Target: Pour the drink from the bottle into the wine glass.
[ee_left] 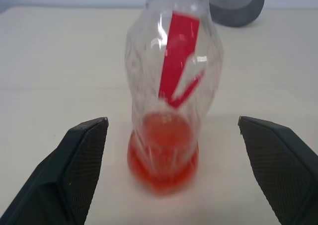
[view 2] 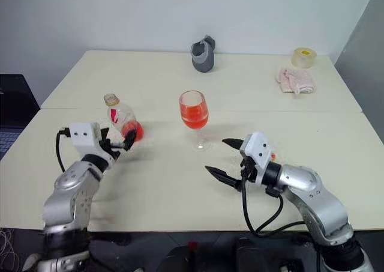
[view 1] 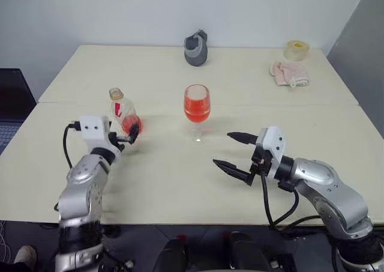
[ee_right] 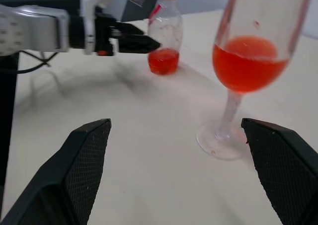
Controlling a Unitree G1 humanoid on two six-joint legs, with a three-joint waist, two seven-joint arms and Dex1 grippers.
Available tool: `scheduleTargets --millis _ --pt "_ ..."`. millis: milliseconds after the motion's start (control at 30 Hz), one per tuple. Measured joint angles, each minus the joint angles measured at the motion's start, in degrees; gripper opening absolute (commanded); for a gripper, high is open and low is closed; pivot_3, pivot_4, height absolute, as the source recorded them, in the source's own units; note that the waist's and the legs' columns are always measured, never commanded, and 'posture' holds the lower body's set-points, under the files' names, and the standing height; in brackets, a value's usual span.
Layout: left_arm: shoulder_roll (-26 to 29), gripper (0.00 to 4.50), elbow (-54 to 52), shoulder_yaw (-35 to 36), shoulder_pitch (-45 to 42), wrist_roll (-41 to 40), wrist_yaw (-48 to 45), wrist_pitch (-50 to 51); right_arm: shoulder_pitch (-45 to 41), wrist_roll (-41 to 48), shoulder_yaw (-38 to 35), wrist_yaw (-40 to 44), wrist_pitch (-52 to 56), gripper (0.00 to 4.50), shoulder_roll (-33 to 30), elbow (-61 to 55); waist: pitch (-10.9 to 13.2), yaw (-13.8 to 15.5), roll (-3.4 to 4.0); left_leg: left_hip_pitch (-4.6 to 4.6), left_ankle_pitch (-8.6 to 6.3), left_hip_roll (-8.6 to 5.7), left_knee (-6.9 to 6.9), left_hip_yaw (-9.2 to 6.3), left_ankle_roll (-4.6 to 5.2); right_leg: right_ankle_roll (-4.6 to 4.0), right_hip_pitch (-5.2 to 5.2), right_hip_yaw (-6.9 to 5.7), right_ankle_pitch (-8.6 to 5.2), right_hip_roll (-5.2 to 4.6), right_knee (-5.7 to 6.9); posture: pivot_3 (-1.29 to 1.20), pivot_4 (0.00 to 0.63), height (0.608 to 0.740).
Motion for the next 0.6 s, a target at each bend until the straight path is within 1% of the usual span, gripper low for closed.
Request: scheduleTargets --millis 67,133,267,367,467,600 --pt "-0.6 4.49 -5.6 0.1 4.4 -1.4 0.7 3.1 3.7 -0.8 -1.2 -3.6 0.9 4.50 0.6 -1.9 0.0 0.3 0.00 0.00 -0.01 0.00 0.00 0.01 0.03 0.00 0.01 0.01 0.00 -0.01 0.01 0.00 0.150 0.740" --pt "-1.3 4.49 -9.9 0.2 6.9 -2.8 1.3 5.7 6.0 -2.8 -2.3 -8.1 1.8 4.50 2.3 -3.5 0.0 0.6 0.00 0.05 -0.02 -0.03 0.01 0.04 0.04 0.00 0.05 0.02 0.00 0.02 0.02 0.00 0.150 0.740" --pt "-3.4 4.49 -16.5 -0.2 10.0 -4.9 3.2 9.8 9.2 -6.9 -5.4 -17.6 3.6 4.50 6.6 -5.3 0.0 0.8 0.01 0.42 -0.05 -0.05 -0.05 0.12 0.07 0.04 0.52 -0.05 -0.02 0.04 -0.16 0.00 0.150 0.740" --pt "-3.5 4.49 -18.2 -2.8 10.2 -4.1 4.6 11.2 11.6 -9.2 -6.5 -22.7 4.4 4.50 9.5 -6.1 0.0 0.8 0.02 0.86 -0.09 -0.10 -0.24 0.19 0.13 0.05 0.92 -0.02 -0.03 0.11 -0.39 0.00 0.150 0.740" --pt "-3.2 4.49 -18.5 -6.6 10.1 -1.6 5.3 11.1 14.4 -11.5 -7.7 -27.0 4.6 4.50 12.2 -6.6 0.0 0.8 0.02 0.92 -0.08 -0.12 -0.34 0.27 0.11 0.04 0.91 0.04 -0.03 0.15 -0.41 0.00 0.150 0.740" --pt "-3.3 4.49 -18.0 -7.7 10.0 0.4 5.6 10.3 17.3 -14.2 -8.2 -31.3 4.6 4.50 15.3 -6.8 0.0 0.6 0.03 1.00 -0.06 -0.08 -0.58 0.30 0.08 0.03 0.86 0.11 -0.03 0.25 -0.46 0.00 0.150 0.740"
